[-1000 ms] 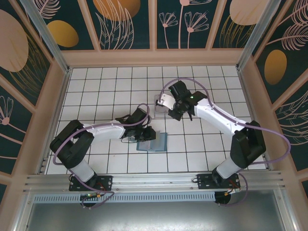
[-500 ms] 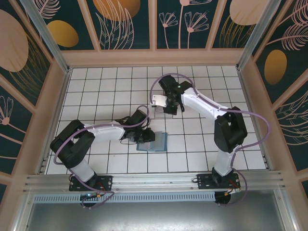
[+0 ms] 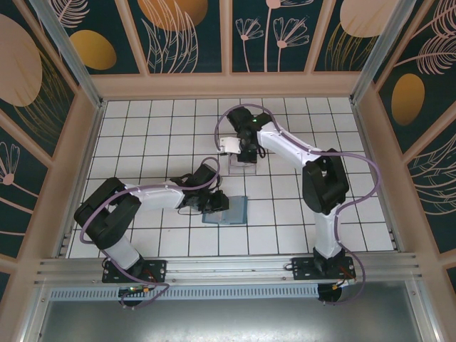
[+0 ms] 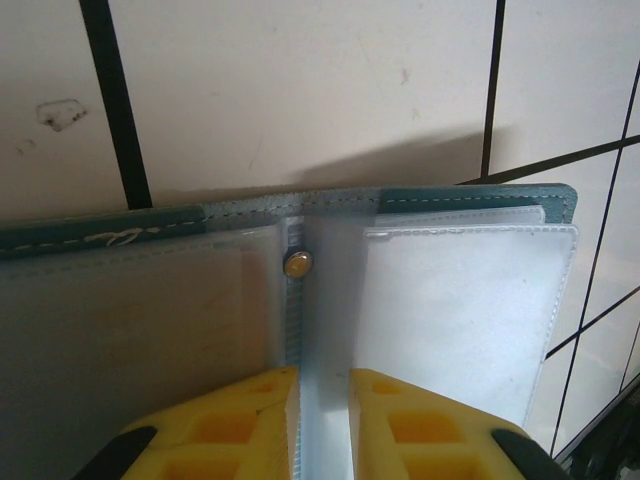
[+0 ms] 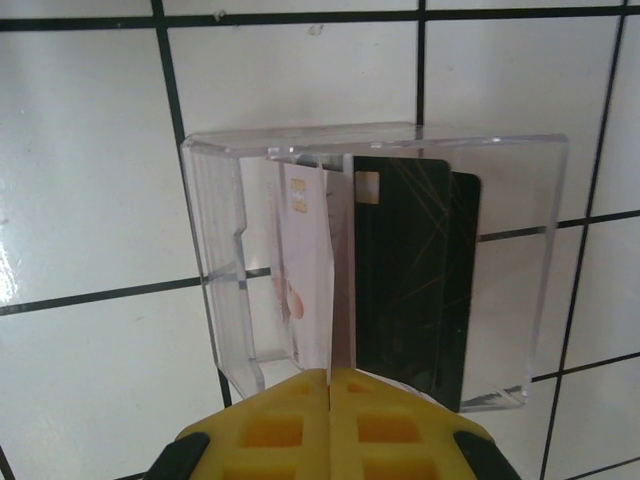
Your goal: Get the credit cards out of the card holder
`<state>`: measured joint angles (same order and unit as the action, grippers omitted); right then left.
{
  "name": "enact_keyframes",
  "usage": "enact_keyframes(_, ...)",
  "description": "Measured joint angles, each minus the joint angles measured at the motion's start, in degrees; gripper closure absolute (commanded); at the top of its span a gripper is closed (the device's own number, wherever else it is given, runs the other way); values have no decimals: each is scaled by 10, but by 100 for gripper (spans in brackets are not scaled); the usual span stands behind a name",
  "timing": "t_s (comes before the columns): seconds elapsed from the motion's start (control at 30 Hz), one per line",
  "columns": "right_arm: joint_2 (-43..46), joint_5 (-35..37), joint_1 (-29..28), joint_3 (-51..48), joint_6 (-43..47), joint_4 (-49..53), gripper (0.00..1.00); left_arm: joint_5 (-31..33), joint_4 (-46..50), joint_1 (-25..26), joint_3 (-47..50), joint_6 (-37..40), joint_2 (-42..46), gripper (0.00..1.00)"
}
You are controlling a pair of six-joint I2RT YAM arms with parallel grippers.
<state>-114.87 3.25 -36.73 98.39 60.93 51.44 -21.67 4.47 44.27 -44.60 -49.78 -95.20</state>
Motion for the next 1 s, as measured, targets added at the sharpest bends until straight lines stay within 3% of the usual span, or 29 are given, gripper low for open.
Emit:
enact_keyframes(0.33,-37,-1,4,0,3,15,100,0,-6,0,4,0,0,78)
enact_keyframes(0.43,-39,0,4,1,3,15,88,0,-9,0,6,-1,1,78)
enact_keyframes(0.6,-39,20,4,2,2,-2,76,0,-9,0,6,-3,1,78)
enact_keyframes(1.0,52,89,3,-55,-31,-147,72,0,-10,0,7,-5,3,78)
